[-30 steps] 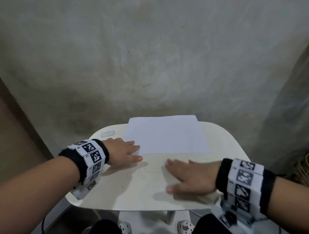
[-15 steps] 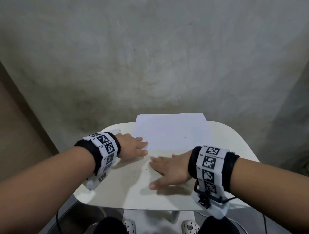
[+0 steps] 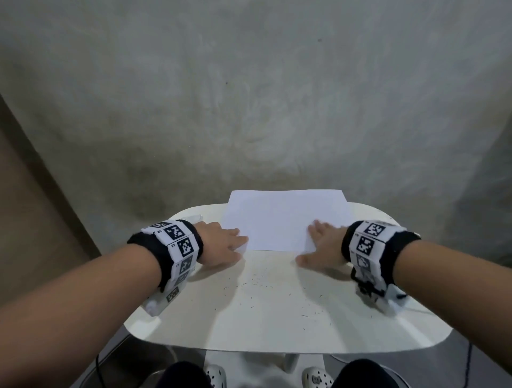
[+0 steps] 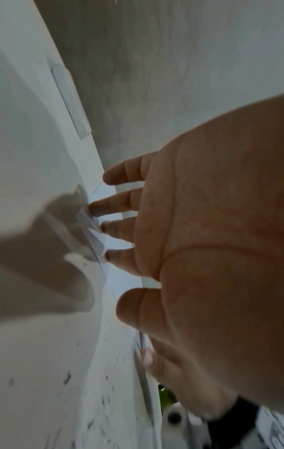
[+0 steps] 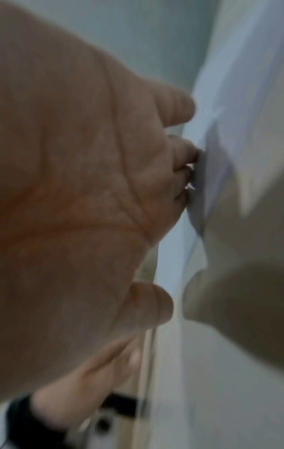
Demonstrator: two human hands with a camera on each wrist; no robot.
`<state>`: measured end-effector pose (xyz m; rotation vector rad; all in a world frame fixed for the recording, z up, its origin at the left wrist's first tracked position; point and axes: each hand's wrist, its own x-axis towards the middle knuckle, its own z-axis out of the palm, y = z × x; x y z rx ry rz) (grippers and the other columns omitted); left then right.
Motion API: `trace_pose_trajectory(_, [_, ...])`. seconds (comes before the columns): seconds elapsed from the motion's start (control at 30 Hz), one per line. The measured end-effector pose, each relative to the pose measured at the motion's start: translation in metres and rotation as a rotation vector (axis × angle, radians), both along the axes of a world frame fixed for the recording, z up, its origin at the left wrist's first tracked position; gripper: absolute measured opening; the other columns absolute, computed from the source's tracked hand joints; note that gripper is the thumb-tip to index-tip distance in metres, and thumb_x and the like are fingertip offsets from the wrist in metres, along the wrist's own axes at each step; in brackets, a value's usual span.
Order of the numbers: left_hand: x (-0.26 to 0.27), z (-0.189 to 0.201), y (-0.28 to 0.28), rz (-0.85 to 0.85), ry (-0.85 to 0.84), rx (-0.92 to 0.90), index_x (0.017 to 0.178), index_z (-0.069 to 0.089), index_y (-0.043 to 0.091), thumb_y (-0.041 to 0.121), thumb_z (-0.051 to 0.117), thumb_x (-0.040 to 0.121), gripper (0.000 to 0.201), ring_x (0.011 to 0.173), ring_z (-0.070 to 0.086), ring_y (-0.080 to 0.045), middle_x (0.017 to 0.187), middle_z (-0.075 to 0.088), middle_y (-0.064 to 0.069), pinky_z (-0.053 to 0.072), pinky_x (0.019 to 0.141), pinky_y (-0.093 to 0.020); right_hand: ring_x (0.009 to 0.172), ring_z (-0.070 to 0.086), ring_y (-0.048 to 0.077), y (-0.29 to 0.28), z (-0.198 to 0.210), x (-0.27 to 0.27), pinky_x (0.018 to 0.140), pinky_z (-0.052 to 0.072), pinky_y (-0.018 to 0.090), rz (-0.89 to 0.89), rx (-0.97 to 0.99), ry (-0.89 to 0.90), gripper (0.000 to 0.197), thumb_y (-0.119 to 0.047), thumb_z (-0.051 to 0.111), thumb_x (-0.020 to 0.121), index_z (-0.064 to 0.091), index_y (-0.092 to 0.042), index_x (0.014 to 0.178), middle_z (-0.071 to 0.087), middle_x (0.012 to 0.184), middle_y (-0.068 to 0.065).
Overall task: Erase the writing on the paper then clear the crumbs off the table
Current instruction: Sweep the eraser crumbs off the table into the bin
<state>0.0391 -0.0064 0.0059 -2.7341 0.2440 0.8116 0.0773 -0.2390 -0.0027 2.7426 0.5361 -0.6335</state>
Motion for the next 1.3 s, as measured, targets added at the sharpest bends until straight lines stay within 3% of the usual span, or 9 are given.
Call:
trace_pose_trajectory(0.13, [0.001, -0.001, 0.000, -0.003, -0.009, 0.006, 0.154, 0.003, 0.037, 0.047, 0.021, 0.102, 0.056, 0.146, 0.014, -0.026, 0.163, -0.001, 0.011, 0.013, 0.117, -0.048, 0.147, -0.009, 0.009, 0.022, 0.007, -0.050, 0.120, -0.003, 0.040, 0.341, 0.090, 0.287, 0.078, -0.062, 0.025, 0.096, -0.007, -0.022, 0.153, -0.014, 0.160, -0.008])
trace_pose_trajectory(0.33, [-0.002, 0.003, -0.003, 0.009, 0.000, 0.005, 0.154, 0.002, 0.037, 0.046, 0.021, 0.102, 0.056, 0.147, 0.013, -0.025, 0.162, -0.001, 0.012, 0.013, 0.117, -0.048, 0.149, -0.005, 0.018, 0.006, 0.005, -0.014, 0.121, 0.003, 0.043, 0.121, 0.031, 0.046, 0.085, -0.067, 0.024, 0.093, -0.006, -0.015, 0.154, -0.012, 0.160, 0.002])
trace_pose_trajectory(0.43, [-0.003, 0.004, -0.003, 0.012, -0.002, -0.001, 0.154, 0.003, 0.037, 0.046, 0.022, 0.102, 0.055, 0.147, 0.013, -0.025, 0.162, -0.001, 0.012, 0.012, 0.117, -0.047, 0.148, -0.008, 0.011, 0.008, 0.009, -0.039, 0.119, -0.003, 0.040, 0.265, 0.045, 0.301, 0.075, -0.062, 0.025, 0.096, -0.006, -0.026, 0.153, -0.013, 0.159, -0.011])
trace_pose_trajectory(0.5, [-0.004, 0.004, -0.003, 0.013, 0.000, -0.003, 0.154, 0.002, 0.038, 0.046, 0.022, 0.102, 0.056, 0.147, 0.012, -0.024, 0.162, -0.002, 0.012, 0.013, 0.117, -0.047, 0.147, -0.002, 0.007, -0.005, 0.023, -0.046, 0.118, -0.003, 0.032, 0.152, 0.216, 0.428, 0.071, -0.057, 0.027, 0.098, -0.001, -0.025, 0.154, -0.005, 0.160, -0.014])
trace_pose_trajectory(0.63, [-0.006, 0.007, -0.004, 0.013, 0.001, -0.005, 0.154, 0.001, 0.037, 0.046, 0.022, 0.103, 0.056, 0.147, 0.010, -0.024, 0.162, -0.002, 0.012, 0.015, 0.117, -0.043, 0.148, 0.004, 0.012, -0.057, 0.022, -0.042, 0.118, 0.009, 0.039, 0.020, -0.030, 0.072, 0.099, -0.080, 0.014, 0.080, 0.006, -0.013, 0.153, 0.003, 0.161, -0.001])
trace_pose_trajectory(0.8, [-0.008, 0.011, -0.009, 0.009, 0.000, 0.005, 0.154, 0.002, 0.036, 0.046, 0.022, 0.103, 0.056, 0.147, 0.010, -0.025, 0.162, -0.002, 0.011, 0.015, 0.117, -0.044, 0.146, -0.009, 0.004, -0.047, 0.023, -0.076, 0.121, 0.000, 0.036, 0.156, 0.104, 0.379, 0.075, -0.062, 0.022, 0.095, -0.010, -0.026, 0.153, -0.016, 0.158, -0.013])
trace_pose_trajectory(0.97, [-0.006, 0.004, -0.007, 0.010, 0.003, 0.022, 0.154, 0.000, 0.036, 0.047, 0.022, 0.102, 0.058, 0.147, 0.010, -0.026, 0.162, -0.004, 0.010, 0.016, 0.117, -0.045, 0.148, -0.006, 0.013, -0.054, 0.015, -0.046, 0.121, 0.005, 0.041, -0.023, -0.059, 0.126, 0.090, -0.070, 0.023, 0.091, -0.010, -0.015, 0.153, -0.015, 0.160, 0.000])
trace_pose_trajectory(1.13, [-0.002, 0.002, -0.006, 0.026, 0.012, 0.025, 0.154, 0.000, 0.037, 0.048, 0.022, 0.102, 0.058, 0.148, 0.006, -0.026, 0.162, -0.005, 0.012, 0.011, 0.118, -0.050, 0.148, -0.005, 0.010, -0.010, 0.016, -0.065, 0.121, 0.001, 0.037, 0.179, 0.151, 0.328, 0.079, -0.062, 0.027, 0.096, -0.009, -0.020, 0.153, -0.013, 0.160, -0.006])
trace_pose_trajectory(1.3, [-0.002, 0.004, -0.005, 0.028, 0.016, 0.019, 0.153, 0.000, 0.038, 0.046, 0.023, 0.102, 0.057, 0.148, 0.006, -0.025, 0.162, -0.005, 0.013, 0.009, 0.118, -0.051, 0.149, 0.001, 0.022, 0.013, 0.009, 0.001, 0.120, 0.007, 0.043, 0.028, 0.066, 0.020, 0.084, -0.062, 0.031, 0.095, 0.000, -0.010, 0.153, -0.006, 0.161, 0.006])
